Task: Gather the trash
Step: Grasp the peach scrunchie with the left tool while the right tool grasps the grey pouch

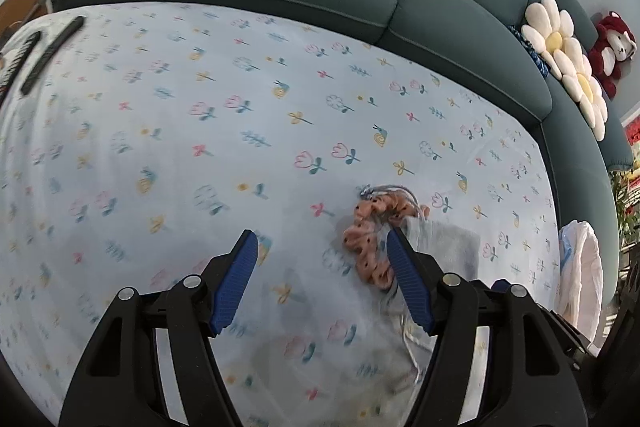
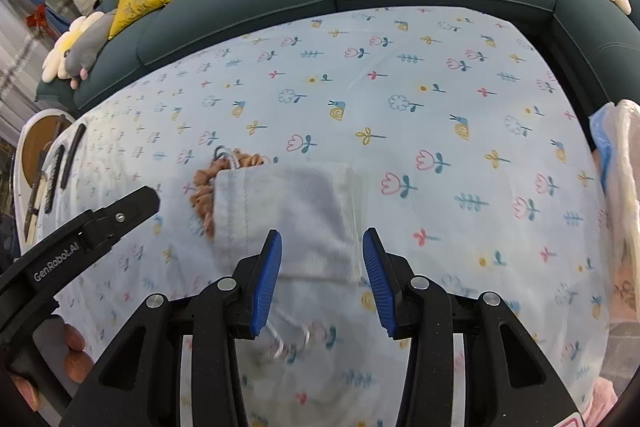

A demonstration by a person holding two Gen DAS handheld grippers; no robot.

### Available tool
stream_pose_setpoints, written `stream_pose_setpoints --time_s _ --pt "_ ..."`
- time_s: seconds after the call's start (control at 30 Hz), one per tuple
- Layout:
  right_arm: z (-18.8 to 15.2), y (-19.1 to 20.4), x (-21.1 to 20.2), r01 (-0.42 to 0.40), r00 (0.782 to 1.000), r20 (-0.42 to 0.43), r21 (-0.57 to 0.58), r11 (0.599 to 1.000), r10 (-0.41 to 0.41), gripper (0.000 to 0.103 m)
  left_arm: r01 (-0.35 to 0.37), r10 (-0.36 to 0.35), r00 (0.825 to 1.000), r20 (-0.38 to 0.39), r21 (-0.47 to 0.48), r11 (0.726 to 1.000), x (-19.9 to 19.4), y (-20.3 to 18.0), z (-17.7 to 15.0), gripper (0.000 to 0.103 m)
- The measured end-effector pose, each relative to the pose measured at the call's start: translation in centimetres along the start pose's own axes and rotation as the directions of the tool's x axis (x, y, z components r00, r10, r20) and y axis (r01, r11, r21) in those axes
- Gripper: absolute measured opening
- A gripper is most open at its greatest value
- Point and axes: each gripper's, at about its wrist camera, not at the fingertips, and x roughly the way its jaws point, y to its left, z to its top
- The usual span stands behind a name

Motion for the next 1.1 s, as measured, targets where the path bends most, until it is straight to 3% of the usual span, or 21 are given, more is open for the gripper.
stream_pose_setpoints --time_s 0.13,0.4,0.47,0.57,0.83,1.1 --pt "0.6 0.0 1.6 -0.002 1.0 -0.018 0.007 1.0 0.003 0.042 0.005 -0.004 1.0 -0.028 0.014 1.0 2.0 -0.3 0.6 0.055" --pt "0.1 0.0 2.7 0.016 1.0 -0.007 -0.015 1.0 -0.016 0.025 -0.001 0.003 0.999 -0.034 0.066 0.998 3.7 -1.3 0.4 0.035" --pt "0.0 -0.3 2.7 0.023 1.0 -0.006 -0.015 1.0 -0.023 0.016 0.012 -0.009 0.999 -0.041 0.071 0.997 3.8 -1.6 0.3 0.017" --pt "-0.2 -1.0 2.6 0.015 1.0 -0.014 -0.006 1.0 -0.015 0.008 0.012 -0.008 0.999 -0.047 0.08 0.997 3.7 -1.9 -0.2 0.01" --pt "-2.5 -2.3 1.0 -0.003 1.0 -0.03 0.013 1.0 0.003 0.004 -0.022 0.025 0.999 -0.047 0.062 0.998 1.7 -1.7 -2.8 0.006" --pt "-5.0 -4.0 -2.7 -0.034 0.999 -0.005 0.072 0.997 0.035 0.004 -0.024 0.024 1.0 -0.015 0.047 0.999 -2.7 -1.7 -5.8 0.006"
